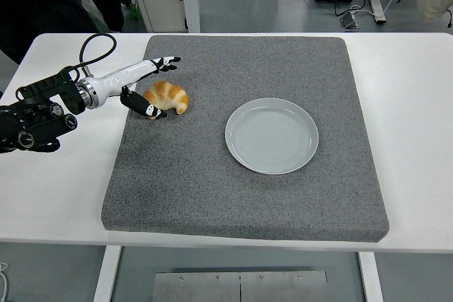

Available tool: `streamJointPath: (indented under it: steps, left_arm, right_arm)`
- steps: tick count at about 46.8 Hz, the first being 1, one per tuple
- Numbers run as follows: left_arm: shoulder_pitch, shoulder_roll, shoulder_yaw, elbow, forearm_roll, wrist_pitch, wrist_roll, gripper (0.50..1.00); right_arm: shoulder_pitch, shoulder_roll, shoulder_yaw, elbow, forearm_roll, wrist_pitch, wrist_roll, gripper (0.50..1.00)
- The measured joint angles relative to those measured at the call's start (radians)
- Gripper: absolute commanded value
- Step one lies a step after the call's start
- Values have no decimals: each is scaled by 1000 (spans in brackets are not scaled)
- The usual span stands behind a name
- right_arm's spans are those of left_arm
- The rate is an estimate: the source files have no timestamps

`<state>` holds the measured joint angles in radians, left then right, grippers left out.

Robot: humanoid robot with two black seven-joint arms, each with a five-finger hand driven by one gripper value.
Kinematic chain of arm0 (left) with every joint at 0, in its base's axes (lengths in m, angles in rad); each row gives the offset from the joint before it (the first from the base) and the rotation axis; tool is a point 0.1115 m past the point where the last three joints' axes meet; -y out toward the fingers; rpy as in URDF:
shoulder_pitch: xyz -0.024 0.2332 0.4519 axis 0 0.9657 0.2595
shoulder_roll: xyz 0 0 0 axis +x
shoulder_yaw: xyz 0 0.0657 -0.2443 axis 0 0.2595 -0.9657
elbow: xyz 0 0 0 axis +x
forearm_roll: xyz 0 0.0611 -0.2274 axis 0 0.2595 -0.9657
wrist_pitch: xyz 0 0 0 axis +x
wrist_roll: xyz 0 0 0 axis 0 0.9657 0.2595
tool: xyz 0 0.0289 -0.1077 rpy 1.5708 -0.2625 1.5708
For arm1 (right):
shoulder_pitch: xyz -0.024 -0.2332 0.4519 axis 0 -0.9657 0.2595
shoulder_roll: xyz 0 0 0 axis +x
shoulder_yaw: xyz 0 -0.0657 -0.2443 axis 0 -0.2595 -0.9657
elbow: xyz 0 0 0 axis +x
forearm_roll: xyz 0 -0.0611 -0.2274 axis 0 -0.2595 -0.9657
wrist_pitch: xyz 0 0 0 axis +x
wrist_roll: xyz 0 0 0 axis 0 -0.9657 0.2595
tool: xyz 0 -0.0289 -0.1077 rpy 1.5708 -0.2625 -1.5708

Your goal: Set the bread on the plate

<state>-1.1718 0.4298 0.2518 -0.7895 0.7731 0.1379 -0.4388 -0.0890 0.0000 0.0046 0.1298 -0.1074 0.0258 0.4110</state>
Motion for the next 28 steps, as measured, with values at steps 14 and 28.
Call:
streamJointPath:
  steps: [14,28]
  left_arm:
    - [33,-69,-31,99,0,0,-10,948]
    - [47,-99,-34,136,-2,-1,-12,948]
  right_arm:
    - [0,0,0,-1,0,0,0,1000]
    - [0,0,0,-1,0,0,0,1000]
